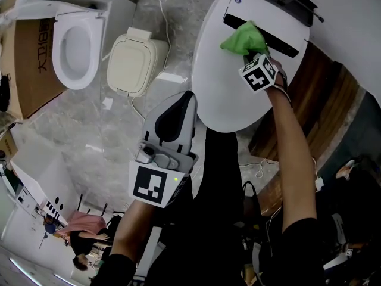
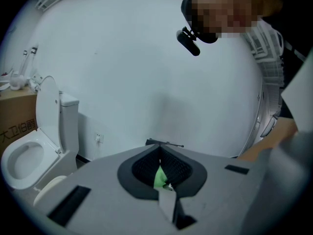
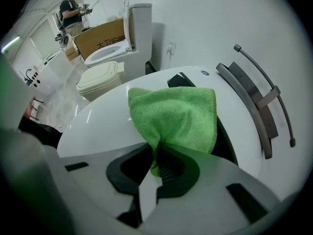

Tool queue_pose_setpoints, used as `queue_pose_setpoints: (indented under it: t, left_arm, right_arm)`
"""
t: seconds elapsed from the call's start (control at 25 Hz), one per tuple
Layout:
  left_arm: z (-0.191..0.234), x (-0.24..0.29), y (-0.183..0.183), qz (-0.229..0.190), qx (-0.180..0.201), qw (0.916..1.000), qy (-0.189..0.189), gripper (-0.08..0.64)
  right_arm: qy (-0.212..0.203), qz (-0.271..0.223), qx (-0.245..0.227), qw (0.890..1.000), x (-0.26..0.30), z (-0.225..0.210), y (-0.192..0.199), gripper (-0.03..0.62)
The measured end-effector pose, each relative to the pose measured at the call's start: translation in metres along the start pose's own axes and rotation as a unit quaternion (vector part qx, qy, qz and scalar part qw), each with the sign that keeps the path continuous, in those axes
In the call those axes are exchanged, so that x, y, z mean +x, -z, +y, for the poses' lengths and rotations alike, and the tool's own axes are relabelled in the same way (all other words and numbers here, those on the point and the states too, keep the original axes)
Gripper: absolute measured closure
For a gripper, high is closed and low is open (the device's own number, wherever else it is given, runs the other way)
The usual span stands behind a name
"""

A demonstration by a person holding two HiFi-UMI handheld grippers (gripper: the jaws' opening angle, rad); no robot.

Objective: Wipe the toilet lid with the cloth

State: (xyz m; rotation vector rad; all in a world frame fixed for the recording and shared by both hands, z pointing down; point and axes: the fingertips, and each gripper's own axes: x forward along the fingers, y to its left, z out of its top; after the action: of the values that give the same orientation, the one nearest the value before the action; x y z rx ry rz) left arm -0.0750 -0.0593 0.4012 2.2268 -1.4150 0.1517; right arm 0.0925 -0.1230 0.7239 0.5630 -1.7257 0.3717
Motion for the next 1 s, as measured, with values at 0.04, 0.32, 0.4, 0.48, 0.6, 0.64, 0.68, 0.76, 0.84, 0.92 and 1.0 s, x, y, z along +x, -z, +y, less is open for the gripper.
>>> queue_pose_setpoints:
  t: [0.04, 0.32, 0.4, 0.48, 0.6, 0.64, 0.68, 0.76, 0.84, 0.92, 1.0]
  left_arm:
    - [0.001, -0.001, -0.001, -0.001, -0.001, 1.0, 0.004, 0.551]
    - [0.013, -0.012, 0.002, 0.003, 0.002, 0.9993, 0.038, 0.551]
    - [0.019, -0.017, 0.002, 0.004, 0.002, 0.9989, 0.047, 0.551]
    - [0.025, -0.021, 0.002, 0.002, 0.003, 0.9985, 0.055, 0.551]
    - [0.032, -0.027, 0.005, 0.001, 0.008, 0.9982, 0.06, 0.551]
    - [0.033, -0.03, 0.008, 0.006, 0.011, 0.9981, 0.061, 0.551]
    - [0.033, -0.032, 0.01, 0.009, 0.015, 0.998, 0.062, 0.551]
    - [0.034, -0.035, 0.014, 0.009, 0.023, 0.9979, 0.06, 0.551]
    - [0.034, -0.039, 0.017, 0.006, 0.028, 0.9982, 0.053, 0.551]
    - [0.033, -0.044, 0.02, 0.001, 0.026, 0.9987, 0.045, 0.551]
    - [0.029, -0.05, 0.022, -0.006, 0.022, 0.999, 0.038, 0.551]
  right_arm:
    - [0.0, 0.002, -0.001, 1.0, 0.0, 0.003, 0.0, 0.555]
    - [0.0, 0.018, -0.006, 1.0, 0.002, 0.033, 0.002, 0.555]
    - [-0.001, 0.018, 0.003, 1.0, 0.002, 0.044, 0.005, 0.555]
    - [-0.003, 0.021, 0.009, 1.0, 0.002, 0.055, 0.008, 0.555]
    - [-0.003, 0.024, 0.007, 1.0, 0.003, 0.069, 0.011, 0.555]
    - [-0.003, 0.025, 0.005, 1.0, 0.004, 0.074, 0.013, 0.555]
    - [-0.002, 0.025, 0.003, 1.0, 0.004, 0.078, 0.014, 0.555]
    - [-0.002, 0.025, -0.002, 1.0, 0.005, 0.084, 0.016, 0.555]
    - [-0.005, 0.024, -0.008, 1.0, 0.006, 0.093, 0.019, 0.555]
    - [-0.012, 0.024, -0.013, 1.0, 0.006, 0.104, 0.021, 0.555]
    - [-0.015, 0.024, -0.025, 0.999, 0.006, 0.116, 0.024, 0.555]
